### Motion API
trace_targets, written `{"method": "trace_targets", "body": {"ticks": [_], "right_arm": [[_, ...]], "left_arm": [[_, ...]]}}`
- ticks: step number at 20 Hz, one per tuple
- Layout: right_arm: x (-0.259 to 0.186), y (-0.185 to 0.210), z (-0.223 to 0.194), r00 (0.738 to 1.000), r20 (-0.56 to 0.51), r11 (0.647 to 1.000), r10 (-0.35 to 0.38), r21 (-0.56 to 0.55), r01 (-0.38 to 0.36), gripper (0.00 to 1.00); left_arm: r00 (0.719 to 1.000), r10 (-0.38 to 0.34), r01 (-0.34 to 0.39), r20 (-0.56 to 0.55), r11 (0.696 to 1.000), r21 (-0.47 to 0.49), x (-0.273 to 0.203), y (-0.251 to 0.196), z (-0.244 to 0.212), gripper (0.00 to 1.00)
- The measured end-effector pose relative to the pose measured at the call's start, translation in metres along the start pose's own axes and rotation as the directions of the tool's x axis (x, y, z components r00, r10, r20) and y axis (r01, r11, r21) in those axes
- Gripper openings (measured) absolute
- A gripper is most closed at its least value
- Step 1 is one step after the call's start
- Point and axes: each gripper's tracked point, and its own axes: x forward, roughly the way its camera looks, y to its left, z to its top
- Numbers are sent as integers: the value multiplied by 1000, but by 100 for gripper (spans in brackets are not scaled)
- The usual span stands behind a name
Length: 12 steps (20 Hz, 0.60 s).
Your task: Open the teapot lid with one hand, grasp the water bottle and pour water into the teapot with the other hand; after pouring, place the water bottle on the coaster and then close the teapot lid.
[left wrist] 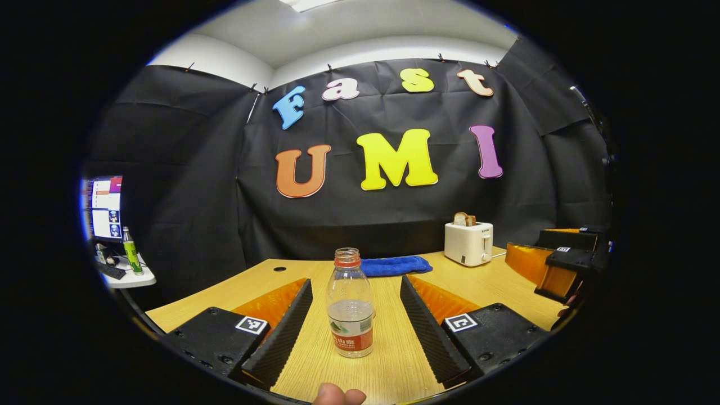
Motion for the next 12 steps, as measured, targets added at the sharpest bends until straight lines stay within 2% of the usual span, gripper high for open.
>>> {"method": "trace_targets", "body": {"ticks": [12], "right_arm": [[43,46,-74,987,-136,997,82,-3,-83,96]], "left_arm": [[999,32,-32,0,999,-14,-1,16,4,98]]}}
